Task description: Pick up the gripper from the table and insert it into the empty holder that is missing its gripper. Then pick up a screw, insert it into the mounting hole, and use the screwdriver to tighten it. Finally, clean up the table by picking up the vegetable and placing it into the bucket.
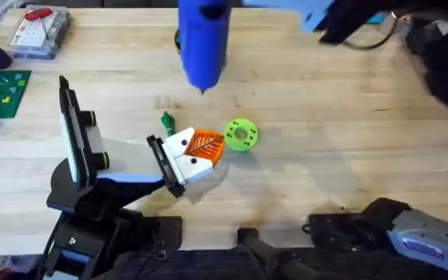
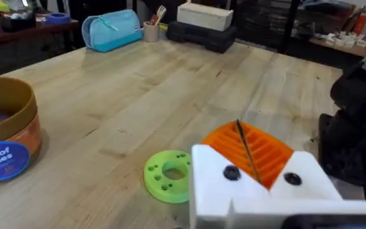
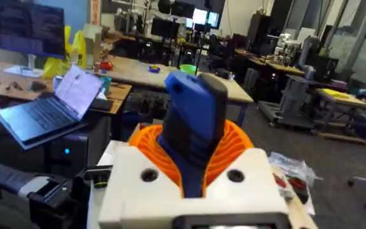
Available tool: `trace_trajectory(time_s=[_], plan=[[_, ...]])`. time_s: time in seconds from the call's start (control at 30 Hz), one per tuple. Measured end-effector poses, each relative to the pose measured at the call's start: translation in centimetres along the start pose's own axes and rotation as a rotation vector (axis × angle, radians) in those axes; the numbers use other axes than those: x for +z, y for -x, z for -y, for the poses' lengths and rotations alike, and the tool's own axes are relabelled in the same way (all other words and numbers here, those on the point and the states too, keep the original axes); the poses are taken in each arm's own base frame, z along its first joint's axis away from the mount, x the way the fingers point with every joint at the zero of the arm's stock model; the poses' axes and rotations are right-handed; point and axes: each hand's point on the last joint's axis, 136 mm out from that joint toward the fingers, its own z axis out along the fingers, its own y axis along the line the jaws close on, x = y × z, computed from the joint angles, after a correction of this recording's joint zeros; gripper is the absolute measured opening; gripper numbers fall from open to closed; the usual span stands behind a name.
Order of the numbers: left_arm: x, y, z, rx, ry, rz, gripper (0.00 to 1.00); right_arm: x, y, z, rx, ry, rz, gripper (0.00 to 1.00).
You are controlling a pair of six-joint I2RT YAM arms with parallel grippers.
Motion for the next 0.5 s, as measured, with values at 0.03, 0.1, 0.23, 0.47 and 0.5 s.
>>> trace_trajectory(time_s=[0.03, 0.1, 0.23, 0.47, 0.5], plan=[[0.0, 0.0, 0.0, 0.000, 0.000, 0.000, 0.015, -0.3, 0.7, 0.1, -0.019, 0.008, 0.004, 0.110], [0.0, 0.0, 0.0, 0.000, 0.000, 0.000, 0.015, -0.9, 2.1, 0.3, -0.054, 0.027, 0.010, 0.109], [0.0, 0.0, 0.0, 0.000, 0.000, 0.000, 0.015, -1.7, 4.7, 0.5, -0.101, 0.066, 0.015, 0.109], [0.0, 0.0, 0.0, 0.000, 0.000, 0.000, 0.015, -1.0, 5.2, 0.6, -0.127, 0.138, 0.032, 0.110], [0.0, 0.0, 0.0, 0.000, 0.000, 0.000, 0.015, -0.7, 5.0, 0.7, -0.121, 0.146, 0.036, 0.109]])
